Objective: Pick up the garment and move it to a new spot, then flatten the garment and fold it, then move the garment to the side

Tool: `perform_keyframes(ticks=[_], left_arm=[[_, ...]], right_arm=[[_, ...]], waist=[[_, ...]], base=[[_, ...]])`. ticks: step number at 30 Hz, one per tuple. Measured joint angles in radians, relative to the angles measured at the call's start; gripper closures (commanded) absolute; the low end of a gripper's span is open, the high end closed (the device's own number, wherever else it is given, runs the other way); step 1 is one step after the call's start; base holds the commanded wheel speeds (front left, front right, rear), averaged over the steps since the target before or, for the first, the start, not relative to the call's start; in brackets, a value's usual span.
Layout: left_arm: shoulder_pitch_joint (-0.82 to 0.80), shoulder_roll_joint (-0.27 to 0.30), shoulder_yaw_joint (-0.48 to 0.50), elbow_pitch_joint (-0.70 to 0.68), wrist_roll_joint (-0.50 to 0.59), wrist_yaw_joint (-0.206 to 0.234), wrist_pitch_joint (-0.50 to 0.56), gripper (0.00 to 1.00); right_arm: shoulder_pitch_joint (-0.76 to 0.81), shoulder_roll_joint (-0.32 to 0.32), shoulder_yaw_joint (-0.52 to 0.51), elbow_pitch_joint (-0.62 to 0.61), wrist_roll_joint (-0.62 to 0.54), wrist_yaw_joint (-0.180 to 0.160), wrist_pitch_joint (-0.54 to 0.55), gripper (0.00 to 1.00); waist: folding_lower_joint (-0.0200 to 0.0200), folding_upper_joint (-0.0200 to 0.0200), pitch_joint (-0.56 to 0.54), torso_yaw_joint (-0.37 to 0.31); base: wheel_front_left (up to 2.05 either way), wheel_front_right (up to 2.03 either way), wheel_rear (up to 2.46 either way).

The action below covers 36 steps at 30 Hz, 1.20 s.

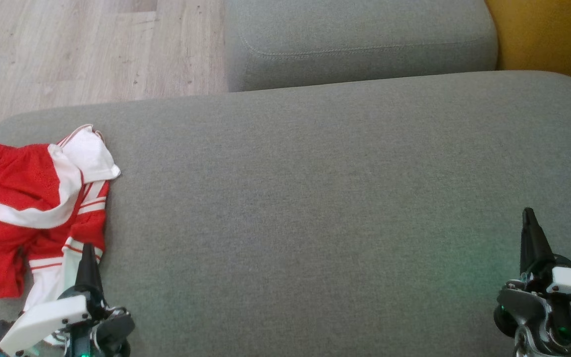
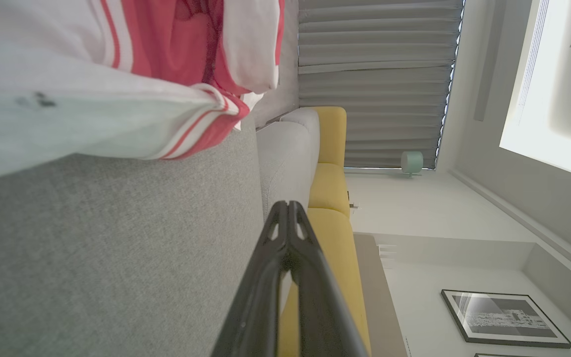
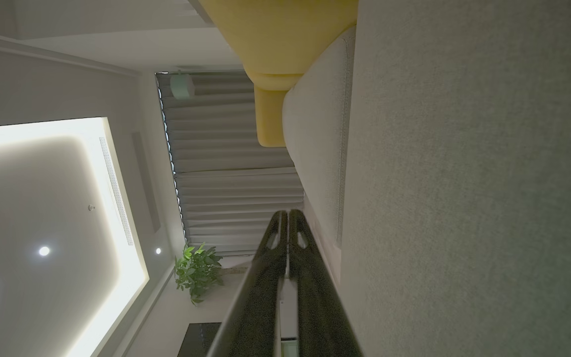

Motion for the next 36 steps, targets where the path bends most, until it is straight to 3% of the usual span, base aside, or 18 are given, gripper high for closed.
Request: perform_keyframes(ticks=[27, 28, 36], left_arm=[[0.000, 0.000, 0.000, 0.000, 0.000, 0.000, 0.000, 1.00], [0.000, 0.000, -0.001, 0.003, 0.000, 0.001, -0.001, 0.00], [0.084, -0.007, -0.014, 0.103, 0.000, 0.001, -0.004, 0.00]], right_arm=[[0.000, 0.000, 0.000, 0.000, 0.000, 0.000, 0.000, 1.00], [0.000, 0.000, 0.000, 0.003, 0.000, 0.000, 0.000, 0.00], [0.092, 0.008, 0.007, 0.105, 0.000, -0.001, -0.002, 0.00]], waist=[[0.0000, 0.0000, 0.000, 0.000], [0.0000, 0.0000, 0.000, 0.000], [0.0000, 0.0000, 0.001, 0.000]], base=[[0.00, 0.00, 0.00], [0.00, 0.00, 0.00], [0.00, 0.00, 0.00]])
